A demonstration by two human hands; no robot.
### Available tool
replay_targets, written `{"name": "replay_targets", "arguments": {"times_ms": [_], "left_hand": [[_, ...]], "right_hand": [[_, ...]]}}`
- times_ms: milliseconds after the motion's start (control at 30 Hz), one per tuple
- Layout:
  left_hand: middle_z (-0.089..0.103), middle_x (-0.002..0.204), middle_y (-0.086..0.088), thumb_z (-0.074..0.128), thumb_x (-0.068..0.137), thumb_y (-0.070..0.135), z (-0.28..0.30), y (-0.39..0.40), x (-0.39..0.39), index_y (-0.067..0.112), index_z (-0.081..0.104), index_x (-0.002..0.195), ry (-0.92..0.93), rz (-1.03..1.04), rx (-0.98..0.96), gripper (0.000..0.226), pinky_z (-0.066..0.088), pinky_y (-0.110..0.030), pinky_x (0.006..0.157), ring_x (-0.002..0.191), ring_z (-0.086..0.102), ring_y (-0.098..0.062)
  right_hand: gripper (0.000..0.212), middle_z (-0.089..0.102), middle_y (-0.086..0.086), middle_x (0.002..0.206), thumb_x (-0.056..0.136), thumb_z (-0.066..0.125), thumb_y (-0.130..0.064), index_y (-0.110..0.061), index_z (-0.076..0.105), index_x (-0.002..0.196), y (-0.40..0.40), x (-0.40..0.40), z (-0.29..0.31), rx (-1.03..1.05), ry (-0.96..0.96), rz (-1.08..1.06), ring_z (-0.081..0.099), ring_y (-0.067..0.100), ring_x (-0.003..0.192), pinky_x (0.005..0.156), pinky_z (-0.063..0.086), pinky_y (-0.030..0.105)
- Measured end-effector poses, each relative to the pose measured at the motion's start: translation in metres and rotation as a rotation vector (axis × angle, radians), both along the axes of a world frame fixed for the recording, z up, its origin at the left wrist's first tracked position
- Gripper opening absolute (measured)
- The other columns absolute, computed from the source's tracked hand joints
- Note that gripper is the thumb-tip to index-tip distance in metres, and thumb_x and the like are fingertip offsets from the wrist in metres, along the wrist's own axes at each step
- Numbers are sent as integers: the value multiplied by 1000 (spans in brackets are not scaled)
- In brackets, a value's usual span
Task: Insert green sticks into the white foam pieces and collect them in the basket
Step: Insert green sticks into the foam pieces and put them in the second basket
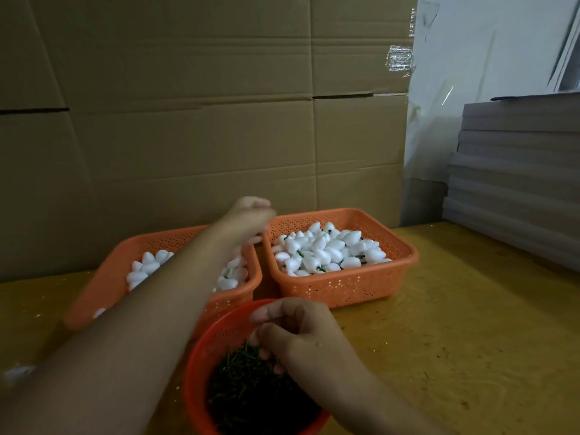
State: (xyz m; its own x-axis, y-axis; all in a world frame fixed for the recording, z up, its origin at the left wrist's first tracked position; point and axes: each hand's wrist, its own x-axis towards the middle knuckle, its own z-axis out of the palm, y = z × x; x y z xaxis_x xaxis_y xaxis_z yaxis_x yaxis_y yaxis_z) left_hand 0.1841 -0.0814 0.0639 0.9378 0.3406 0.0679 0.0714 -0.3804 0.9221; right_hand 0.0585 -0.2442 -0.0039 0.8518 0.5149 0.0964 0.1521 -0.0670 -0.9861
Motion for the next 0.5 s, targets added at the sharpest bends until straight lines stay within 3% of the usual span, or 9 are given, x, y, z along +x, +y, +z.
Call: {"name": "replay_targets", "arguments": {"times_ms": [67,133,200,233,300,333,400,500], "left_hand": [[66,102,-2,61,96,9,-12,36,-12,16,67,112,55,22,260,19,48,-22,67,94,63,-18],[67,102,4,62,96,19,-20,69,-28,22,68,109,242,-23,466,14,50,-25,75,93,63,-15],[60,124,6,61,92,37,-28,93,-46,33,62,116,540,-61,702,24,48,-35,93,110,58,-17],[54,137,0,59,88,44,-33,103,-50,30,63,122,670,-65,831,37,43,-42,103,126,51,-23],[24,162,-14,51,94,52,-43,115,-55,27,52,142,798,-62,1024,55,17,-51,120,151,16,-34],[9,167,-16,46,98,54,-45,117,-57,29,46,148,803,-76,1069,56,5,-51,122,154,1,-35],[-4,168,-14,43,101,53,-44,117,-58,36,46,147,779,-109,1072,49,-6,-48,122,154,-11,-32],[-1,168,-13,46,103,45,-41,120,-58,40,51,142,779,-147,1018,40,-6,-46,122,154,-10,-30]], "right_hand": [[20,74,-4,77,92,56,-7,-23,69,91,0,1,0,2,-4,2,65,1,66,58,48,18],[20,75,-4,78,92,56,-7,-22,69,91,0,0,0,-4,-10,-4,65,2,66,59,48,20],[20,75,-3,79,91,56,-7,-22,69,90,0,0,0,-7,-14,-10,65,4,66,59,49,23],[20,75,-3,79,91,57,-7,-22,69,90,0,-1,0,-4,-13,-12,65,4,66,58,49,23],[19,75,-3,78,90,57,-7,-22,70,90,0,-1,1,6,-9,-13,64,4,65,57,49,22],[19,75,-3,78,90,57,-7,-21,70,90,1,-1,1,8,-9,-11,64,4,65,57,48,21],[20,75,-2,78,90,56,-6,-21,69,90,1,0,1,10,-8,-13,64,4,64,56,48,21],[20,75,1,79,90,56,-5,-20,69,89,1,1,0,10,-5,-22,63,9,64,57,48,25]]}}
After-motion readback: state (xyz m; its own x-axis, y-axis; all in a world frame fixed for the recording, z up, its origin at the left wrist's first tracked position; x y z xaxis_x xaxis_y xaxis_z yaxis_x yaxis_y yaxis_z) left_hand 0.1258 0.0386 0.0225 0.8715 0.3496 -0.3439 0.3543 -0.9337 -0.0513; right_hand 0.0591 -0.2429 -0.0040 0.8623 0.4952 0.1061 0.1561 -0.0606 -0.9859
